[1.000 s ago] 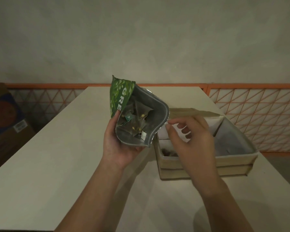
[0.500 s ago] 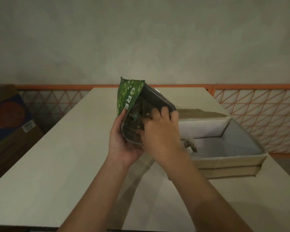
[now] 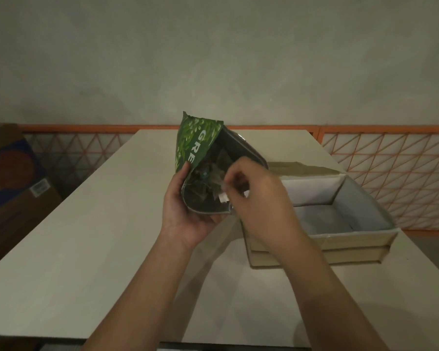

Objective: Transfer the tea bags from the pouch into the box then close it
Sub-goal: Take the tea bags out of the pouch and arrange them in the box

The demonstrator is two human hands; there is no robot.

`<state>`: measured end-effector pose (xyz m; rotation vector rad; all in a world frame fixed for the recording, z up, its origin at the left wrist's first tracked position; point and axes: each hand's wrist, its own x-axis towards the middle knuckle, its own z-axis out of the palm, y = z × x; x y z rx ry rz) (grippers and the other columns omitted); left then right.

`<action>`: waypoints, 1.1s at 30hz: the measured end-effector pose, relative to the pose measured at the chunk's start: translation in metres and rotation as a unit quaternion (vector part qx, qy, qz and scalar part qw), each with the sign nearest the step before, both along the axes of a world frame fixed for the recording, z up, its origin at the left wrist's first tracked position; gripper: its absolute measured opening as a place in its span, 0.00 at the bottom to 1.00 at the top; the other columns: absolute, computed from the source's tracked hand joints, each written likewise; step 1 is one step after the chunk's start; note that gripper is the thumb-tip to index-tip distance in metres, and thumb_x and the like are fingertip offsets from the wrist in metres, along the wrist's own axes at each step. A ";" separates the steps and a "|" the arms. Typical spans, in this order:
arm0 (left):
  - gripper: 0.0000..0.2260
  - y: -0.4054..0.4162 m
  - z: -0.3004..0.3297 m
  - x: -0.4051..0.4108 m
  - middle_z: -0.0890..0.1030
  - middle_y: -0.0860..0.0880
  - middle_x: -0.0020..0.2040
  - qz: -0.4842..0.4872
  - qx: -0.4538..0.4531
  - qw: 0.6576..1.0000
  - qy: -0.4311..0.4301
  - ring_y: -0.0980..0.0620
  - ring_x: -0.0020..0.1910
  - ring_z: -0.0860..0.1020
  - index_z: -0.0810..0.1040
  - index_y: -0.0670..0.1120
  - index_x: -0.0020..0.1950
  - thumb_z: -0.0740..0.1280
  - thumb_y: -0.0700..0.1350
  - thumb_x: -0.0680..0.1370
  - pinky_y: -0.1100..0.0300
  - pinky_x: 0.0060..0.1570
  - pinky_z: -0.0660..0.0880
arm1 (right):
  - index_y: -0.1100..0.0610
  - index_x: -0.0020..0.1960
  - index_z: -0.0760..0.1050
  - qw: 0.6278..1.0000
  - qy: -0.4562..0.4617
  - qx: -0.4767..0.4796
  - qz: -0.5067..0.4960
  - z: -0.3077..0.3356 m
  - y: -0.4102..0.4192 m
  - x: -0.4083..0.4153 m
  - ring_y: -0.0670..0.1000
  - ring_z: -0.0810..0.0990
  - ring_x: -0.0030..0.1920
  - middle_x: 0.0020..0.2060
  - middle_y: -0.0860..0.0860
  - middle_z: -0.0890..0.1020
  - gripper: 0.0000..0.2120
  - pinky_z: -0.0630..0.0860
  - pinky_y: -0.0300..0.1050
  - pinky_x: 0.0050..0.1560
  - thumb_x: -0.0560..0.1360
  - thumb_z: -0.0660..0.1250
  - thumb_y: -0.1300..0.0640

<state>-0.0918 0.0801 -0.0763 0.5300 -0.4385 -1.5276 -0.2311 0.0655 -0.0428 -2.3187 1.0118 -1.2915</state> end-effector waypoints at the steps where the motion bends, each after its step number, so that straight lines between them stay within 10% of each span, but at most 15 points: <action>1: 0.23 0.000 0.000 -0.001 0.82 0.43 0.61 -0.004 -0.001 1.000 0.002 0.44 0.54 0.82 0.84 0.44 0.60 0.61 0.59 0.79 0.53 0.50 0.81 | 0.49 0.46 0.72 0.999 -0.046 0.025 0.009 0.002 -0.001 -0.003 0.45 0.79 0.41 0.40 0.44 0.79 0.10 0.78 0.42 0.43 0.74 0.70 0.62; 8: 0.24 -0.001 0.000 -0.004 0.78 0.41 0.65 -0.022 -0.023 0.999 0.027 0.42 0.51 0.82 0.84 0.45 0.59 0.59 0.60 0.80 0.54 0.41 0.81 | 0.51 0.62 0.77 0.983 -0.182 0.024 -0.002 0.014 -0.007 -0.033 0.40 0.77 0.44 0.44 0.47 0.78 0.16 0.72 0.29 0.45 0.77 0.68 0.64; 13: 0.23 -0.001 0.005 -0.004 0.76 0.43 0.68 -0.021 -0.052 0.998 0.037 0.43 0.55 0.81 0.84 0.46 0.59 0.67 0.59 0.73 0.53 0.42 0.81 | 0.52 0.57 0.79 0.954 -0.294 0.051 -0.019 0.012 -0.013 -0.056 0.54 0.82 0.51 0.51 0.55 0.82 0.10 0.81 0.53 0.51 0.78 0.67 0.61; 19: 0.24 0.002 0.007 -0.006 0.80 0.43 0.64 -0.023 -0.046 0.998 0.042 0.43 0.52 0.83 0.85 0.46 0.58 0.71 0.58 0.68 0.52 0.42 0.81 | 0.52 0.47 0.76 0.923 -0.371 0.102 -0.022 0.009 -0.010 -0.068 0.58 0.83 0.40 0.41 0.49 0.82 0.06 0.82 0.48 0.43 0.77 0.69 0.63; 33: 0.22 0.005 0.009 -0.010 0.75 0.44 0.72 -0.025 -0.022 0.998 0.062 0.42 0.57 0.81 0.85 0.46 0.59 0.66 0.58 0.74 0.51 0.42 0.82 | 0.49 0.47 0.78 0.971 -0.072 0.181 -0.140 -0.020 -0.027 -0.061 0.42 0.79 0.39 0.41 0.42 0.82 0.03 0.70 0.30 0.33 0.75 0.71 0.52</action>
